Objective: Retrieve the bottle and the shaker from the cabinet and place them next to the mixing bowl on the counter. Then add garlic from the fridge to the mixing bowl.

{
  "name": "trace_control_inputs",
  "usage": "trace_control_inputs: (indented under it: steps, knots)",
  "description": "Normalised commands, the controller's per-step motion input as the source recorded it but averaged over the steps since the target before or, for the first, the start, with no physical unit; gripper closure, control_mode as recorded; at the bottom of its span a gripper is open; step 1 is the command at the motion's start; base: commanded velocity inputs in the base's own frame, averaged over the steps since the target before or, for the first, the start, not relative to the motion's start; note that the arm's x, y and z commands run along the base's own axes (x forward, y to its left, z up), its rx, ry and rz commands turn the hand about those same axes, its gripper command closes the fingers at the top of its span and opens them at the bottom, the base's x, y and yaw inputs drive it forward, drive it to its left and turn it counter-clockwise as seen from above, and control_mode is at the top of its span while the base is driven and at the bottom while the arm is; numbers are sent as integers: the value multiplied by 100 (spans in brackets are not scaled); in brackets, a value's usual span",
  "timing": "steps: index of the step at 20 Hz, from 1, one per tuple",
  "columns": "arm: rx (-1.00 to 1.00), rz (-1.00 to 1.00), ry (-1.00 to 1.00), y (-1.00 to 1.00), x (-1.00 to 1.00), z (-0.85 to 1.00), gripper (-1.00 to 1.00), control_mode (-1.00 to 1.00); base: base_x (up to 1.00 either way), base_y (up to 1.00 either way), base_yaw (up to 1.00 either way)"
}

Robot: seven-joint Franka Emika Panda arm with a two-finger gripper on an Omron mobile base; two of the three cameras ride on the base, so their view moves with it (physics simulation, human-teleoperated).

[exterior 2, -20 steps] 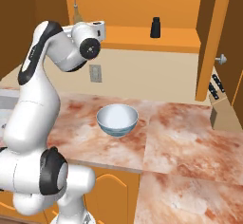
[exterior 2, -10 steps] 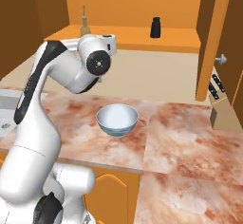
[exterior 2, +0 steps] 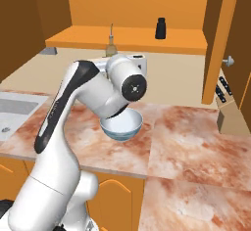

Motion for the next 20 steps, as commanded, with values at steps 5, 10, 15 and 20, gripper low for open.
trace_control_inputs:
  steps: [5,10,15,20]
  knots:
    - [-3,0,0,-37,-4,-67,100,-100,0,0,0]
    - [-2,0,9,1,-10,-45,100,-100,0,0,0]
    - [0,0,1,-15,-1,-83,100,-100,0,0,0]
    - [0,1,-3,-52,0,-63,100,-100,0,0,0]
